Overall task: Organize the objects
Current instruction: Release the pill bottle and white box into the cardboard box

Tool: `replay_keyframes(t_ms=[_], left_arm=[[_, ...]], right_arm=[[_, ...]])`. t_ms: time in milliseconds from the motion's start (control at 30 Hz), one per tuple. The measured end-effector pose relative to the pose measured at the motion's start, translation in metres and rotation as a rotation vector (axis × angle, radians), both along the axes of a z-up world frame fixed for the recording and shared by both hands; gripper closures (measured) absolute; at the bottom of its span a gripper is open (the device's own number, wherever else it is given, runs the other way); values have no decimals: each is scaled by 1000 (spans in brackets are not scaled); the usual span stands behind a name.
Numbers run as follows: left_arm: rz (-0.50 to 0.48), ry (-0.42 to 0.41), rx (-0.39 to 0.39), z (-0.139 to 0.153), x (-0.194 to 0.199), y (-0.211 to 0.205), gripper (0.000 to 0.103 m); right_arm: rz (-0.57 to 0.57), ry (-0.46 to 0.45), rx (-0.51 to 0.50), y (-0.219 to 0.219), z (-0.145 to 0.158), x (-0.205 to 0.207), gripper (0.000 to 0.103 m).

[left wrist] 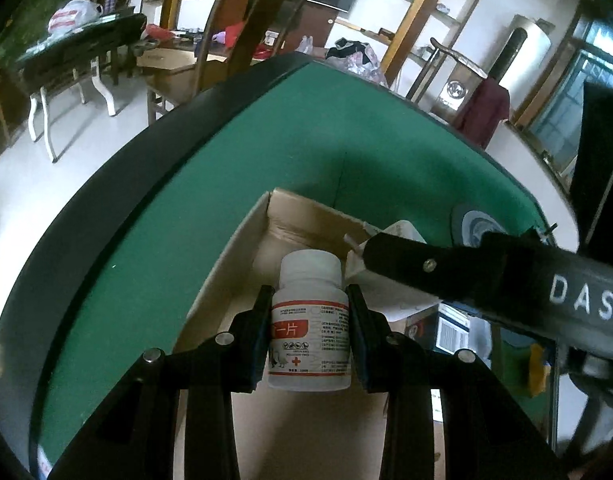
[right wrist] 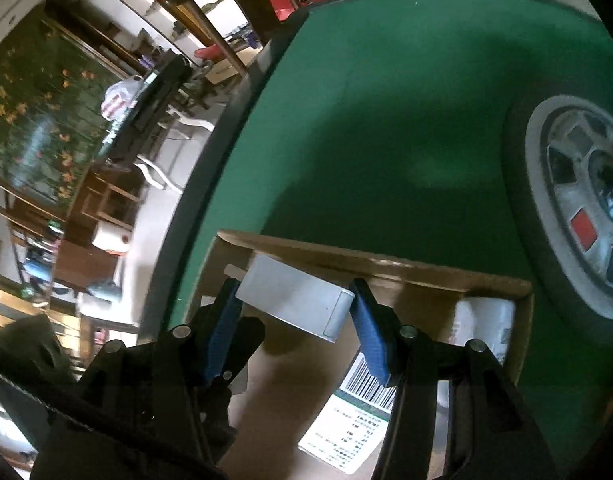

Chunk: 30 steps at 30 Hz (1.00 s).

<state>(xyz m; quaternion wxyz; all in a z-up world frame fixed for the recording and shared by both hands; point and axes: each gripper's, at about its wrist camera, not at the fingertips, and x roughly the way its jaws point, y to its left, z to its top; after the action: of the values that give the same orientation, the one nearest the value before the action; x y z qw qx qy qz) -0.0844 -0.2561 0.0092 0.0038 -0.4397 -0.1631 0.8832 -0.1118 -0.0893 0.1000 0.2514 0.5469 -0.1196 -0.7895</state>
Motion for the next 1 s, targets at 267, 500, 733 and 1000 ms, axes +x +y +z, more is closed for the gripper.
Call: replay_keyframes(t_ms=[267, 500, 733, 1000], left_arm=[[19, 20, -37, 3, 5, -3, 49], [40, 41, 37, 31, 20, -13, 48], [-3, 168, 93, 82, 70, 10, 36], [-206, 111, 127, 80, 75, 106, 30]], right_arm=[[-6, 62, 24, 3, 12, 4, 46], [-20, 227, 17, 35, 62, 29, 46], [-83, 374, 107, 116, 82, 80, 39], [-359, 366, 64, 256, 73, 129, 38]])
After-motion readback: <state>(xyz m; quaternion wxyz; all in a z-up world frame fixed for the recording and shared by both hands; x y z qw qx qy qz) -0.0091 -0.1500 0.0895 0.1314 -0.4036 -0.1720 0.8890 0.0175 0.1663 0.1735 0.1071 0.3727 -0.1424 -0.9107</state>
